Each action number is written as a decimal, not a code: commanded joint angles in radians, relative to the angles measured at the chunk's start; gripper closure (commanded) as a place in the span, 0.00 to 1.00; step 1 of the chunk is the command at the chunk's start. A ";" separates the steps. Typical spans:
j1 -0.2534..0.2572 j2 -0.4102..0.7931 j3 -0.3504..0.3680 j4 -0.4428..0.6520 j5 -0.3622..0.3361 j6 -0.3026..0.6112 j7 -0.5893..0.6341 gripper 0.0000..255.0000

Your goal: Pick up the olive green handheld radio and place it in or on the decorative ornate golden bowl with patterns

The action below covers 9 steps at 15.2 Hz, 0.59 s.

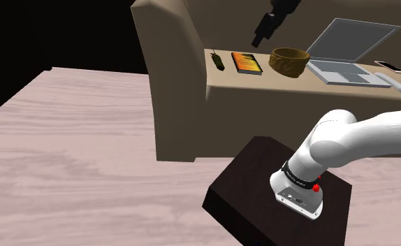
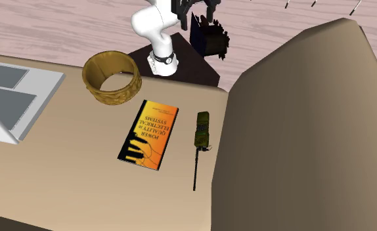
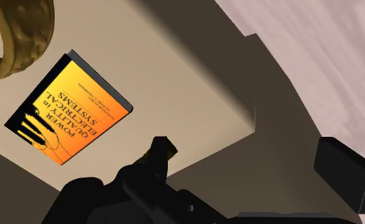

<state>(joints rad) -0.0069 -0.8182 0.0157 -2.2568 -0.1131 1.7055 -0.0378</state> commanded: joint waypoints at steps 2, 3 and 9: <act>-0.008 0.029 -0.013 0.004 0.009 0.026 0.013 0.00; -0.015 0.059 -0.026 0.008 0.019 0.052 0.025 0.00; -0.047 0.245 -0.105 0.051 0.092 0.195 0.083 0.00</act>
<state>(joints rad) -0.0494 -0.6055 -0.0765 -2.2146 -0.0358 1.8760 0.0352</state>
